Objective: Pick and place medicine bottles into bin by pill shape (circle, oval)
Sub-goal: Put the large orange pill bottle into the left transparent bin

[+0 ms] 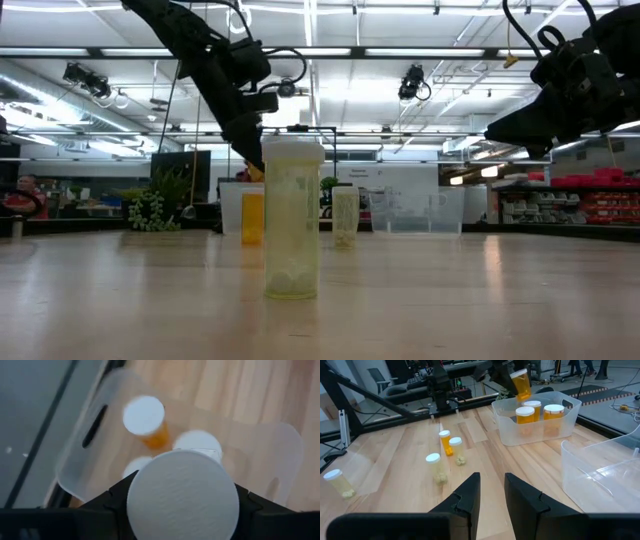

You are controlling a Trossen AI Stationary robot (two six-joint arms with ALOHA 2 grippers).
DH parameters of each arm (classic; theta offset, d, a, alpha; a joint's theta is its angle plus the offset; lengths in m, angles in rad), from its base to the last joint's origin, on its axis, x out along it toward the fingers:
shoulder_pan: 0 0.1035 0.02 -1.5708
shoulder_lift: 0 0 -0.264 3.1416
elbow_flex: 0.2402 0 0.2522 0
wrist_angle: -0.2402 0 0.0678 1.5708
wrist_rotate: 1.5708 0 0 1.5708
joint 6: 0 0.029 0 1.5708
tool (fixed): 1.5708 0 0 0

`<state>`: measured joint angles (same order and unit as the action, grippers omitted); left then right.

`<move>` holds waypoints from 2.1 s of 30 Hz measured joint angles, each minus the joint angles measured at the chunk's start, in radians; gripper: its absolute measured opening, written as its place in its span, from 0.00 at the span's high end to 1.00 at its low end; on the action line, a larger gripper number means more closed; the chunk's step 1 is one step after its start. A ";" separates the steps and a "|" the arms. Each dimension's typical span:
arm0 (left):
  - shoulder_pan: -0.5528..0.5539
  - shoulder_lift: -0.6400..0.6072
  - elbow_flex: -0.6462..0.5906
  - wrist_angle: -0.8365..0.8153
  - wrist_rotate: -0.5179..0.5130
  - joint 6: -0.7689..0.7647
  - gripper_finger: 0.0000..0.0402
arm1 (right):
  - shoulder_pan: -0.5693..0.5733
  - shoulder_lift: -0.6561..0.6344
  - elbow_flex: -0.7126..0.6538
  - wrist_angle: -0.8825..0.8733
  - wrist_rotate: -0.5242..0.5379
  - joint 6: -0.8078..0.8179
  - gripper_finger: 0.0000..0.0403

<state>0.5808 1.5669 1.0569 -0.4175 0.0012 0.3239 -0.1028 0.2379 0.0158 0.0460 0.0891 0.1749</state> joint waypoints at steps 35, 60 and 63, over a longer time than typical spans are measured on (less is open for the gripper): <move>-0.031 0.032 -0.096 0.023 0.059 -0.214 0.48 | 0.000 0.000 0.000 0.000 0.000 0.000 0.76; -0.067 0.088 -0.096 0.058 -0.009 -0.207 0.41 | 0.000 0.000 0.000 0.000 0.000 0.000 0.76; -0.067 0.088 -0.096 0.055 -0.009 -0.207 0.38 | 0.000 0.000 0.000 0.000 0.000 0.000 0.76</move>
<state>0.5140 1.6547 0.9611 -0.3626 -0.0074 0.1170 -0.1026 0.2379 0.0158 0.0462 0.0889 0.1747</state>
